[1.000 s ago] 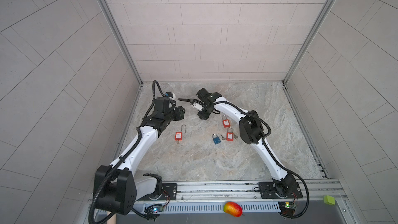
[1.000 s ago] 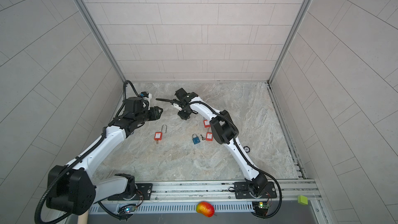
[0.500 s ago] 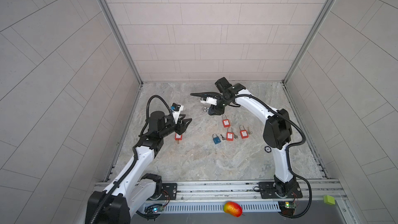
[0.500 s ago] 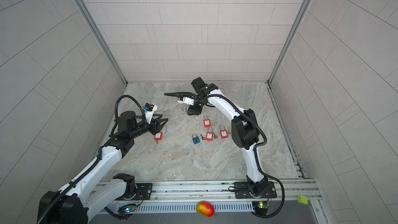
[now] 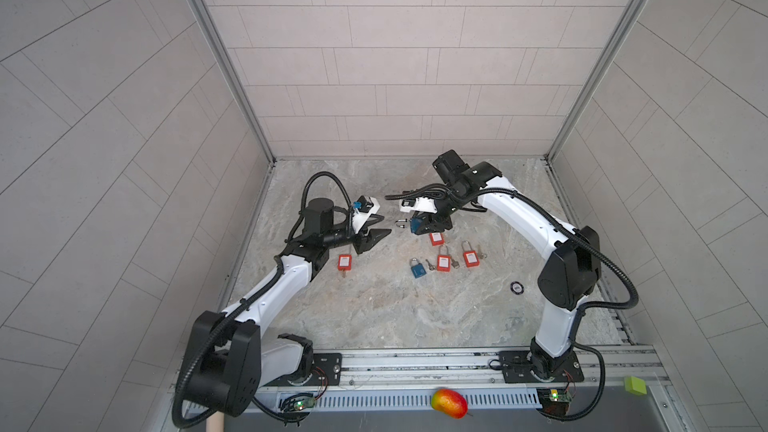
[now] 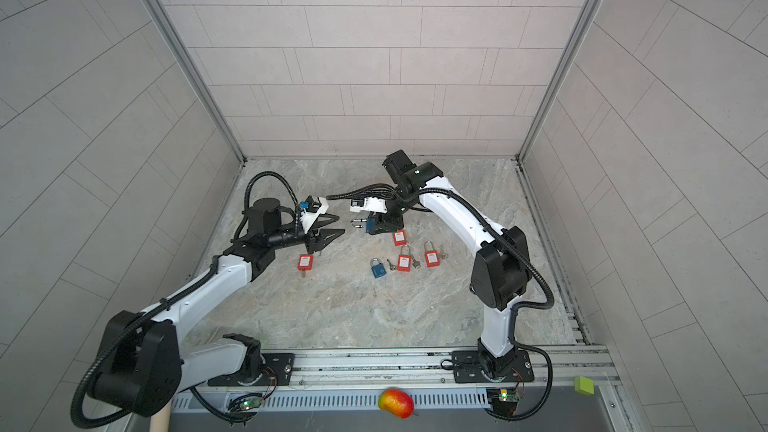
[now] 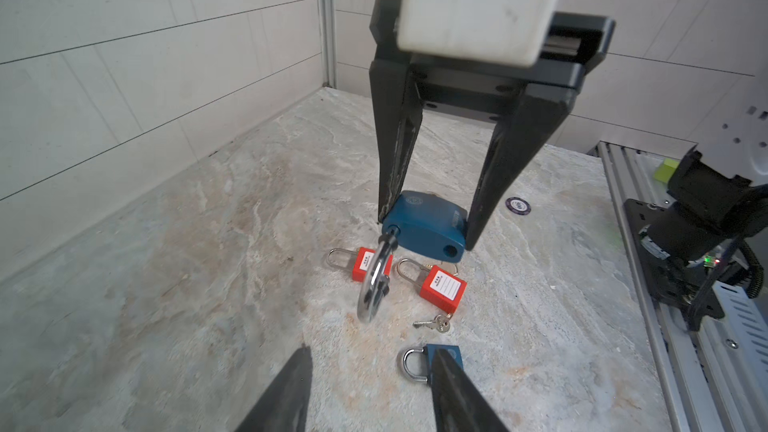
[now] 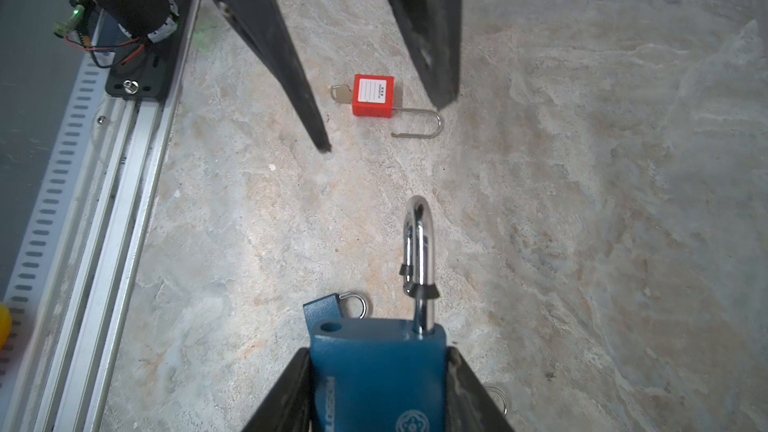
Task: Lock with the key
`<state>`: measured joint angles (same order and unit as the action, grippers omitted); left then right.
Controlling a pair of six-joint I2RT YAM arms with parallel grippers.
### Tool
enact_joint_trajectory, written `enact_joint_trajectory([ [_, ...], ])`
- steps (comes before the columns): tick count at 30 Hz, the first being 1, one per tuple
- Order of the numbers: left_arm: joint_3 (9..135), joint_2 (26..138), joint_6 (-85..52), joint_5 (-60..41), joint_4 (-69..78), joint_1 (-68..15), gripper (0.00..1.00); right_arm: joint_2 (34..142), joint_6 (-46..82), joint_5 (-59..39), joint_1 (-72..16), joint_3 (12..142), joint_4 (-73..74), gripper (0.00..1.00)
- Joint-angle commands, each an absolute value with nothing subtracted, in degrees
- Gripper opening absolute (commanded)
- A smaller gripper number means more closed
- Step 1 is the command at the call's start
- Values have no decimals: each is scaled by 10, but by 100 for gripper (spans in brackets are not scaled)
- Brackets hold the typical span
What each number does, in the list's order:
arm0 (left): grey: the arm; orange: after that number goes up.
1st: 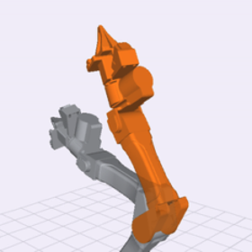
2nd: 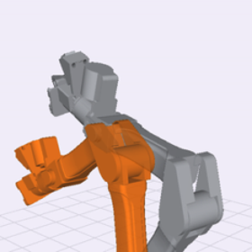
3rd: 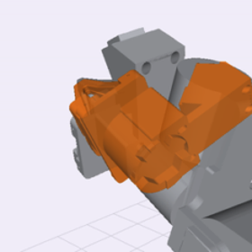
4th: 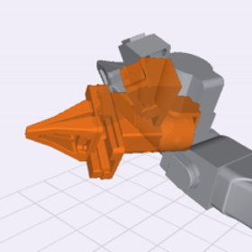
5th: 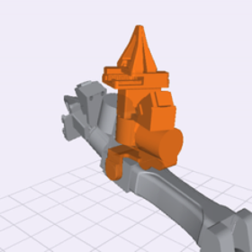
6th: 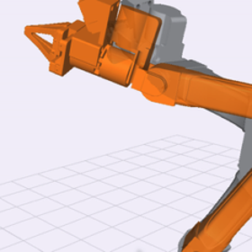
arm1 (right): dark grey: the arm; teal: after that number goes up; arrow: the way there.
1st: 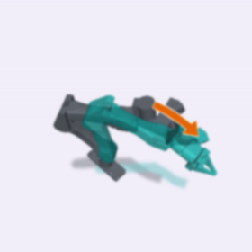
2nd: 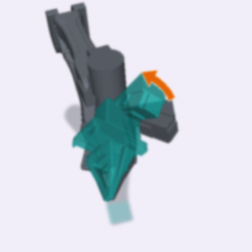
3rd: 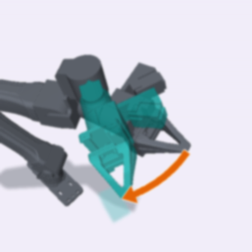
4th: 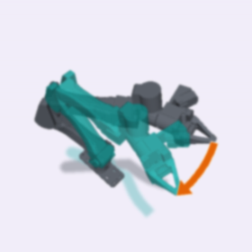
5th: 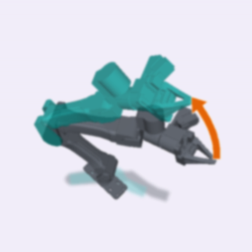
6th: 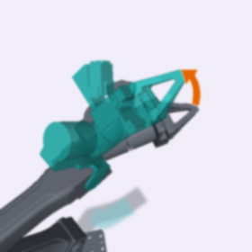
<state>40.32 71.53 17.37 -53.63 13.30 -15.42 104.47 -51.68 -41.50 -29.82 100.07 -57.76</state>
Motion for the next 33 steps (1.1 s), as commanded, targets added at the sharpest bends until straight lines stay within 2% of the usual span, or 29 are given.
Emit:
enact_joint_trajectory([
  [1,429,732,201,-570,155,-167,49,1013,-545,-450,-305,990,-582,25],
  [7,447,751,219,-580,130,-184,44,1003,-543,-445,-313,987,-584,24],
  [13,461,762,239,-584,96,-196,34,1000,-547,-441,-315,990,-587,24],
  [20,461,758,254,-583,67,-196,37,989,-555,-431,-316,987,-585,23],
  [24,461,759,258,-578,61,-196,36,983,-558,-430,-315,984,-586,23],
  [33,475,770,245,-597,69,-209,21,983,-567,-419,-318,985,-597,23],
])
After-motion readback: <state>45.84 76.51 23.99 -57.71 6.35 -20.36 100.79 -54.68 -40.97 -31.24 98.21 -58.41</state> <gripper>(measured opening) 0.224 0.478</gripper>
